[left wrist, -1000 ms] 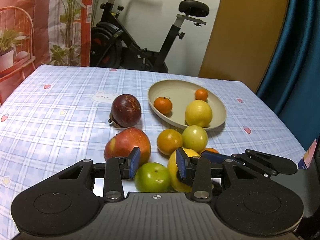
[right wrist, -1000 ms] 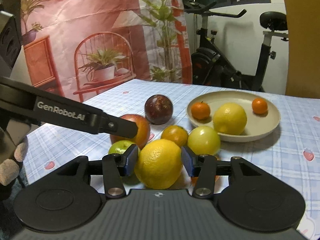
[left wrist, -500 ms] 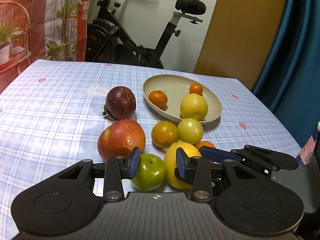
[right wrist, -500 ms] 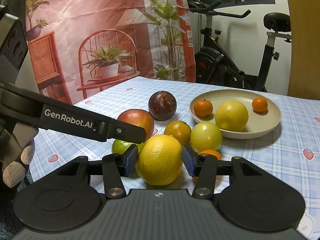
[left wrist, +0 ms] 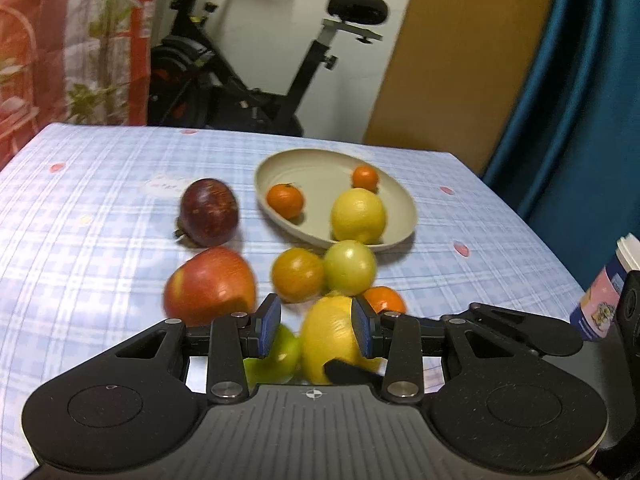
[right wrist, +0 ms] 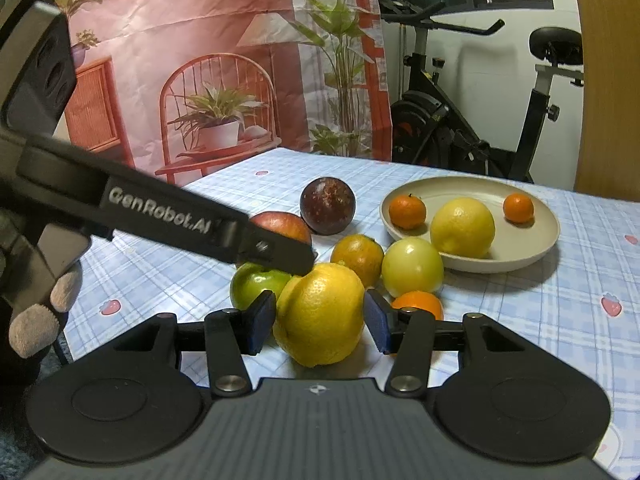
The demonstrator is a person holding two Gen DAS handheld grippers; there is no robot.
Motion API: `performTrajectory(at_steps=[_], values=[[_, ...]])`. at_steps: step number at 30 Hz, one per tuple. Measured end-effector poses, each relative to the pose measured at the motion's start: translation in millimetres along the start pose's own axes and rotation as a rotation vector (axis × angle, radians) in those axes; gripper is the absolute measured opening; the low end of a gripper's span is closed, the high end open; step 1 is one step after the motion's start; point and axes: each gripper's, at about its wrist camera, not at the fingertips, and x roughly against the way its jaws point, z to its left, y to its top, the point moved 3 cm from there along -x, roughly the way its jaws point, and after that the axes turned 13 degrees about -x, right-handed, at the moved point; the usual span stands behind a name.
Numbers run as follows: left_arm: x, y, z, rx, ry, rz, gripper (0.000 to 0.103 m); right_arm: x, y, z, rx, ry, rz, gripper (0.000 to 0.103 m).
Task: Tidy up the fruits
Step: 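Move the left tool back to the pile toward the second lemon, then close both tools around the yellow lemon from opposite sides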
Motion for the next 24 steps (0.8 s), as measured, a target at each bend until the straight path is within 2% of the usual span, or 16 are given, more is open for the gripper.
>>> performTrajectory(at_steps=[9, 15, 24], values=[[-16.6, -2.3, 0.3, 0.051, -0.083, 0.037, 0.042, 2.5, -1.8, -1.8, -0.005, 0.003, 0.018, 0.050], [-13.8, -6.0, 1.3, 0.061, -0.092, 0.037, 0.043, 2.8, -2.9, -0.2, -0.011, 0.011, 0.019, 0.053], [-5.9, -11.2, -5.7, 0.020, -0.088, 0.037, 0.043, -3.7, -4.0, -1.5, -0.020, 0.018, 0.044, 0.056]])
